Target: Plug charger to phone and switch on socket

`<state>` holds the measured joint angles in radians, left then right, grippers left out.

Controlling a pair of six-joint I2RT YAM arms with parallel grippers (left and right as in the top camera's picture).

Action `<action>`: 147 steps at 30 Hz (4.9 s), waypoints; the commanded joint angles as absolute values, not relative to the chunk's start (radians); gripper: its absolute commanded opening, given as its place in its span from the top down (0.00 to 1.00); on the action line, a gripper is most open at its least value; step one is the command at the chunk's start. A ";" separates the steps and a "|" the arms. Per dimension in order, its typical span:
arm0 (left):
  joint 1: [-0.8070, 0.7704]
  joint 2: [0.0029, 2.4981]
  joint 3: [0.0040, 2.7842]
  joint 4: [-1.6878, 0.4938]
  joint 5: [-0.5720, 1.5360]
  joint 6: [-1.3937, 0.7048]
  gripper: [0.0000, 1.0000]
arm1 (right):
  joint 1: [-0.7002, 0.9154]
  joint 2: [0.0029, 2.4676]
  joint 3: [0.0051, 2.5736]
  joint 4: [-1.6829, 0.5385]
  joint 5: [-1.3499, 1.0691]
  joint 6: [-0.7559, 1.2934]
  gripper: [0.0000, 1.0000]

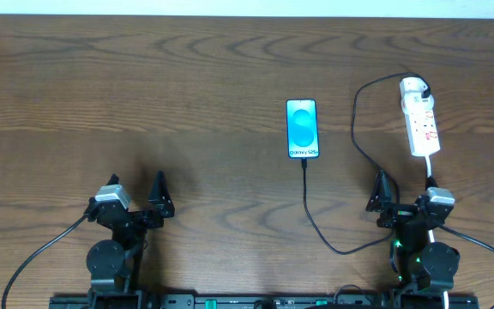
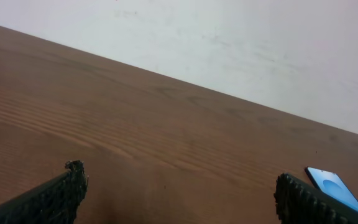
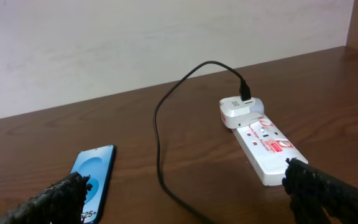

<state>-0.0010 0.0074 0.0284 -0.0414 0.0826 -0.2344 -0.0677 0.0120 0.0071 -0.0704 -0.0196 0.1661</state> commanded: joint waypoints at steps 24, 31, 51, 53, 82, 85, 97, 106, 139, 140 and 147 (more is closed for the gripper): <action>0.004 0.001 0.004 -0.062 0.085 -0.221 0.02 | -0.060 0.007 0.006 -0.075 -0.026 0.148 0.01; 0.089 0.001 0.004 -0.063 0.086 -0.221 0.02 | -0.060 0.007 0.006 -0.075 -0.025 0.148 0.01; 0.080 0.001 0.004 -0.062 0.146 0.007 0.02 | -0.060 0.007 0.006 -0.075 -0.025 0.148 0.01; 0.079 0.001 0.004 -0.062 0.146 0.007 0.01 | -0.060 0.007 0.006 -0.075 -0.026 0.148 0.01; 0.079 0.004 0.004 -0.059 0.145 0.007 0.02 | -0.060 0.007 0.006 -0.075 -0.025 0.148 0.01; 0.079 0.004 0.004 -0.059 0.145 0.007 0.01 | -0.060 0.007 0.006 -0.075 -0.025 0.148 0.01; 0.079 0.004 0.004 -0.058 0.145 0.007 0.01 | -0.060 0.007 0.006 -0.075 -0.026 0.148 0.01; 0.079 0.004 0.004 -0.058 0.145 0.007 0.02 | -0.060 0.007 0.006 -0.075 -0.025 0.148 0.01; 0.079 0.004 0.004 -0.059 0.145 0.007 0.02 | -0.060 0.007 0.006 -0.075 -0.025 0.148 0.01; 0.079 0.004 0.004 -0.058 0.145 0.007 0.02 | -0.060 0.007 0.006 -0.075 -0.025 0.148 0.01; 0.079 0.004 0.004 -0.059 0.145 0.007 0.01 | -0.060 0.007 0.006 -0.075 -0.026 0.148 0.01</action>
